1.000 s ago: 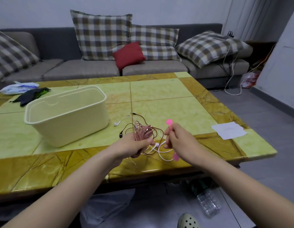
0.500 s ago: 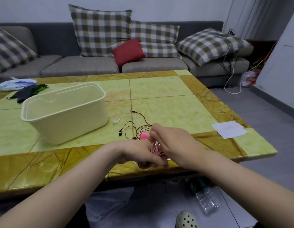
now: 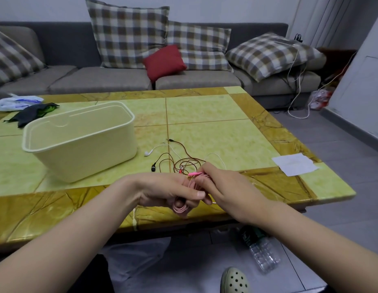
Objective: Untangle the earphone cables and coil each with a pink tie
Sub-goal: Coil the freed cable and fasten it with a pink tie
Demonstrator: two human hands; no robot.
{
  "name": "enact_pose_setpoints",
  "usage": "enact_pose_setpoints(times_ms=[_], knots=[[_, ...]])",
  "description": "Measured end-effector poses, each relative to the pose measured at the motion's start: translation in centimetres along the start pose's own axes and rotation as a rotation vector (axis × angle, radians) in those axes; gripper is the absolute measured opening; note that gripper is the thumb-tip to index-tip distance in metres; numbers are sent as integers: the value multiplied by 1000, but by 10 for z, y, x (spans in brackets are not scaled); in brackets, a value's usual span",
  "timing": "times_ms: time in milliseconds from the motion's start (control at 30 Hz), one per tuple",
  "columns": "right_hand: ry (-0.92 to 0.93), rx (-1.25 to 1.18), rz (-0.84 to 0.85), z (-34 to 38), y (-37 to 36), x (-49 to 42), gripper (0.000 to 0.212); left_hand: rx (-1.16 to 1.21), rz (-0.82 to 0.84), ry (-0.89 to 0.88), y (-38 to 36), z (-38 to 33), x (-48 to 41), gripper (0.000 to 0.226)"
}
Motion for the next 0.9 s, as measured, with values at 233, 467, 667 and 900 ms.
enact_pose_setpoints(times_ms=[233,467,667,900], knots=[[-132,-123,-30,-15,-11,-12,36,-176,-190,-16,1,-1,0,20],[-153,-325,-93,-26,-10,-19,33,-1064,-710,267,-16,-9,-12,28],[-204,-410,-175,-29,-11,-29,41,-1373,-1035,156,-16,0,-17,24],[-287,-369,-15,-33,-11,-36,44,-1239,-1042,155,-9,9,-24,25]])
Point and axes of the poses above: each hand's wrist, its own x-axis away from the middle knuckle, its own y-axis out of the back of the hand, z = x × y, the point moved 2 cm from there along -x, towards the middle knuckle, and after that the axes turned 9 degrees about z, right-handed, at the moved point
